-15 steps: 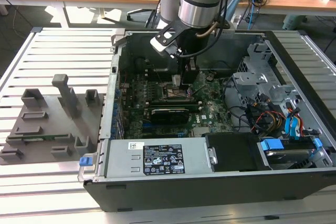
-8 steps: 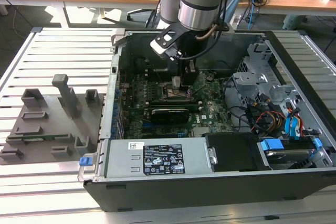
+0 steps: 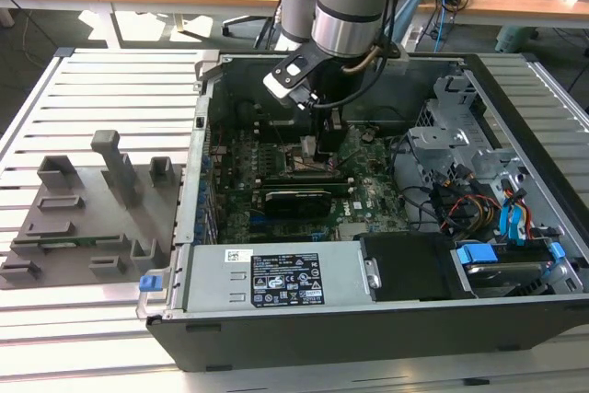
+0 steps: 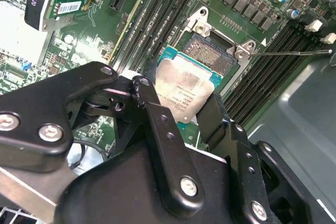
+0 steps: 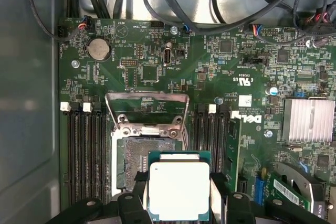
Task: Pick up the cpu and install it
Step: 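Place the cpu into insertion slot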
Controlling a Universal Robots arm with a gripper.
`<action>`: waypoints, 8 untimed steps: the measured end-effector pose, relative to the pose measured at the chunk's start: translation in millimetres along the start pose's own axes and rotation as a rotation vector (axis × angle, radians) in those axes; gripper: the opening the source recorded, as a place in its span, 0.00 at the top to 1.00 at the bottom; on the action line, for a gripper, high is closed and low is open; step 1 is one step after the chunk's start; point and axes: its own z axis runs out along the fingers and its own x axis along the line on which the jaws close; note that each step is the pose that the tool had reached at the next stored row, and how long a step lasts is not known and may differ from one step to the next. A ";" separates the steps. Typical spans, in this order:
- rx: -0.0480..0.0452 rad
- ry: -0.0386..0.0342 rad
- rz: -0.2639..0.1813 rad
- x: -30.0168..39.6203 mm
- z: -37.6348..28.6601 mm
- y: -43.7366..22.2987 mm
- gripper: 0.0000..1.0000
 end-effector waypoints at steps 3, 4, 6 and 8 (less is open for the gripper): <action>-0.0001 0.0002 0.000 4.8 3.1 0.3 0.45; 0.0000 0.0001 0.000 6.5 4.8 0.4 0.45; 0.0000 0.0000 0.000 12.5 13.1 1.1 0.45; 0.0000 0.0001 0.000 22.5 32.3 -3.2 0.45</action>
